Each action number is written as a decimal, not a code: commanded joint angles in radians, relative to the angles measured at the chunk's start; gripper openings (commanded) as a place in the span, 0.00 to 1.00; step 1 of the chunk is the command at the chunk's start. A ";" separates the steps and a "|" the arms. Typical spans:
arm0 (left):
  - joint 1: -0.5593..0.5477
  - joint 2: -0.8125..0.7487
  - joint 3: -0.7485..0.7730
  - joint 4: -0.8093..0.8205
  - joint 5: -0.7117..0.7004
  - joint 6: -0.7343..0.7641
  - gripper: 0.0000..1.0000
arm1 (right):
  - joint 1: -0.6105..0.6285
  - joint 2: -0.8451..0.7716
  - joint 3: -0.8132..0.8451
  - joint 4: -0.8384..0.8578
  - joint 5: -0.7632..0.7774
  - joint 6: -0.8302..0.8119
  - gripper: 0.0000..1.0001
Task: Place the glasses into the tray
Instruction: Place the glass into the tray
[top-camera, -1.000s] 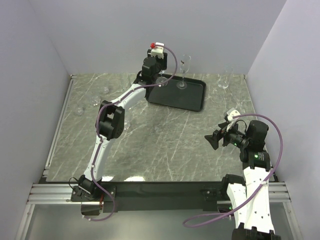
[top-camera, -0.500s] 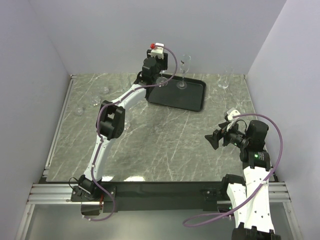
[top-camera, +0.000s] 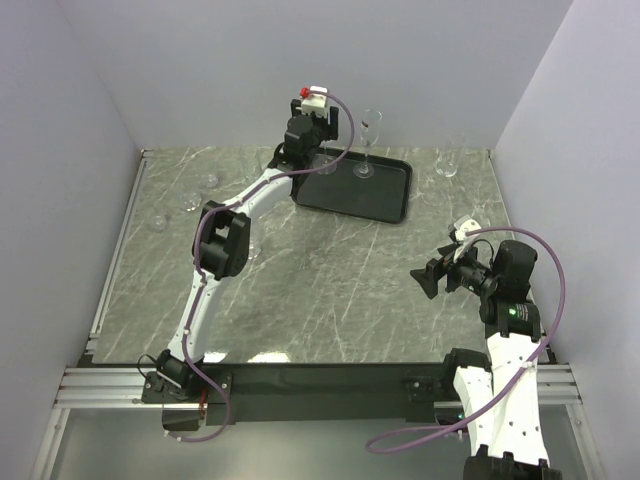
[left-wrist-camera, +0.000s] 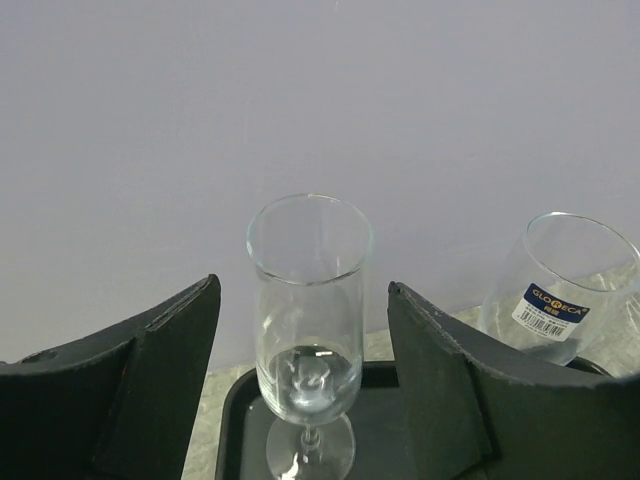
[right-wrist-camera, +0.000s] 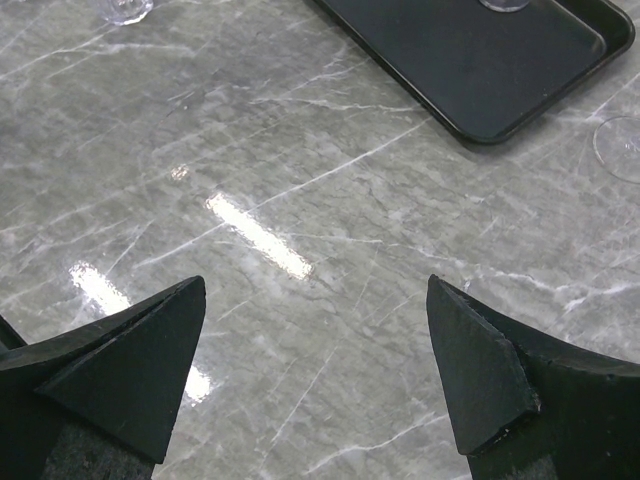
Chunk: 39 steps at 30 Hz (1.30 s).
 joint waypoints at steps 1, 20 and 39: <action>0.002 -0.029 0.013 0.040 -0.001 -0.011 0.74 | -0.007 0.006 0.048 0.015 0.004 -0.009 0.97; -0.006 -0.227 -0.159 0.056 0.023 -0.005 0.88 | -0.007 -0.001 0.036 0.032 0.027 -0.007 0.97; -0.003 -0.755 -0.558 -0.054 0.232 -0.100 0.99 | -0.030 -0.015 0.017 0.063 0.069 -0.012 0.97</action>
